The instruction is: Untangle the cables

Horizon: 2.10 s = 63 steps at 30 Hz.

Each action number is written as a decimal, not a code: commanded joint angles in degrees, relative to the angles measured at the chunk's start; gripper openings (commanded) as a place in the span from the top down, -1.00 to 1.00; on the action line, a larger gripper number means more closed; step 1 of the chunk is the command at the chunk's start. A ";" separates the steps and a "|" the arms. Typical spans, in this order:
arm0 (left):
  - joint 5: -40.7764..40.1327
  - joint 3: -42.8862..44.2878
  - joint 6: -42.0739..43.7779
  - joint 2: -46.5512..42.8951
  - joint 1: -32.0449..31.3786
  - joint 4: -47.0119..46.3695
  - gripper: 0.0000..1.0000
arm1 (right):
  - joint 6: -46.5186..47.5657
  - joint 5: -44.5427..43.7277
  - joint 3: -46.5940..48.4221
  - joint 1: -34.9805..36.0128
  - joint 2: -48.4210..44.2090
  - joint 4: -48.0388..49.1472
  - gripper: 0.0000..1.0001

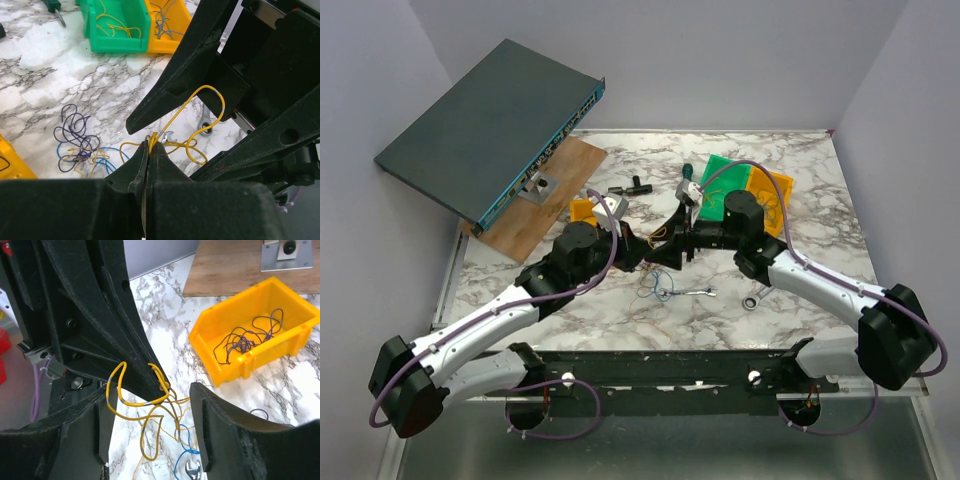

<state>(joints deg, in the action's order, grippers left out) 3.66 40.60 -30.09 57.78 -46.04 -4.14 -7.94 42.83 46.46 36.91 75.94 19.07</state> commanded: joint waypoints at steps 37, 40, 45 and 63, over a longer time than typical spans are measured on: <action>12.89 0.45 -4.61 -3.65 1.35 -6.97 1.00 | 5.57 8.08 -3.23 0.44 -4.66 -2.00 0.06; 12.69 0.28 -4.20 -3.90 1.31 -6.76 1.00 | 8.67 6.48 -3.21 0.41 -5.91 -5.70 -0.15; 11.90 0.64 -2.82 -2.60 1.30 -5.53 1.00 | 11.18 2.80 -2.68 0.36 -7.75 -10.31 -0.27; 15.85 -3.06 -7.48 -0.44 1.31 -17.59 1.00 | -0.06 14.85 -3.42 0.36 -3.36 6.51 -0.07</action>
<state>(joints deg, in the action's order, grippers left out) 17.32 38.85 -35.66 56.34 -44.95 -16.25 -2.44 53.30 43.09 37.06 71.79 16.40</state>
